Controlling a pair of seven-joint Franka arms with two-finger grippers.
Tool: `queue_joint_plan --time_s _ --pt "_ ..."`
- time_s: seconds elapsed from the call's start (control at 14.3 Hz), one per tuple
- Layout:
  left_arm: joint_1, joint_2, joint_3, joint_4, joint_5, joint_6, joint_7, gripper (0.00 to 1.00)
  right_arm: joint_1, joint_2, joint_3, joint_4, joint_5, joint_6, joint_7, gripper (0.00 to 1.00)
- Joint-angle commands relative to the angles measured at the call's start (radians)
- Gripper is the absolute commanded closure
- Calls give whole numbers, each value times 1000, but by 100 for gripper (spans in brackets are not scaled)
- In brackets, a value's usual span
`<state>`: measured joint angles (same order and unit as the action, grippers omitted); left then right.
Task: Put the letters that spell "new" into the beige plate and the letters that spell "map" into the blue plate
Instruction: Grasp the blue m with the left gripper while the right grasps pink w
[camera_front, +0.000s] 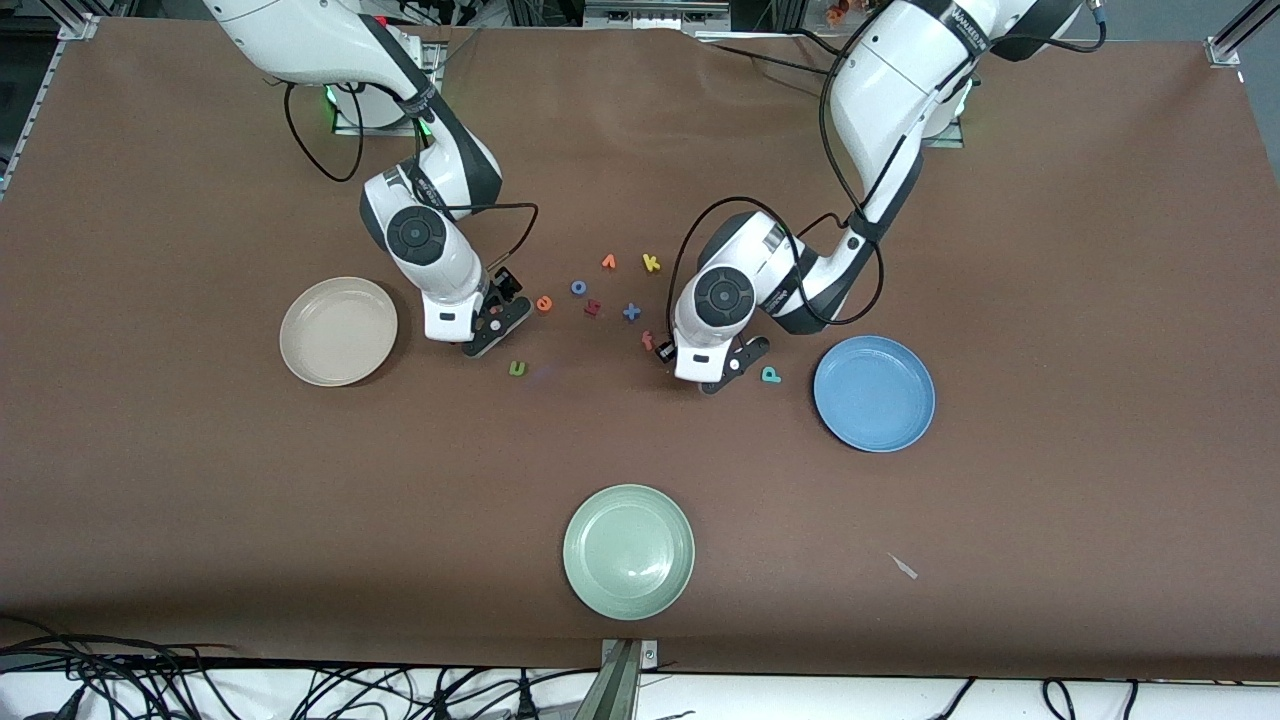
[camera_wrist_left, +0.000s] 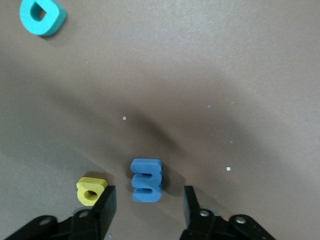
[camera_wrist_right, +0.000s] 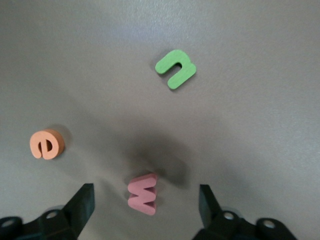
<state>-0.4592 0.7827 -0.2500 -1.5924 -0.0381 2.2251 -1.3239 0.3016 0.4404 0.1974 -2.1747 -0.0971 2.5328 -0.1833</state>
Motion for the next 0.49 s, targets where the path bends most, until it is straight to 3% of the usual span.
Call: queue_joint_plan --time_s 0.0,0.14,0.42 --pt "-9 -3 11 -12 41 8 2 51 -1 14 2 -14 -29 24 -15 18" --pt "-6 -3 12 -12 53 5 6 56 -1 15 2 -16 -32 24 -15 27" --pt "-4 -3 11 -12 69 -4 63 84 -1 21 2 -22 -47 29 -15 47"
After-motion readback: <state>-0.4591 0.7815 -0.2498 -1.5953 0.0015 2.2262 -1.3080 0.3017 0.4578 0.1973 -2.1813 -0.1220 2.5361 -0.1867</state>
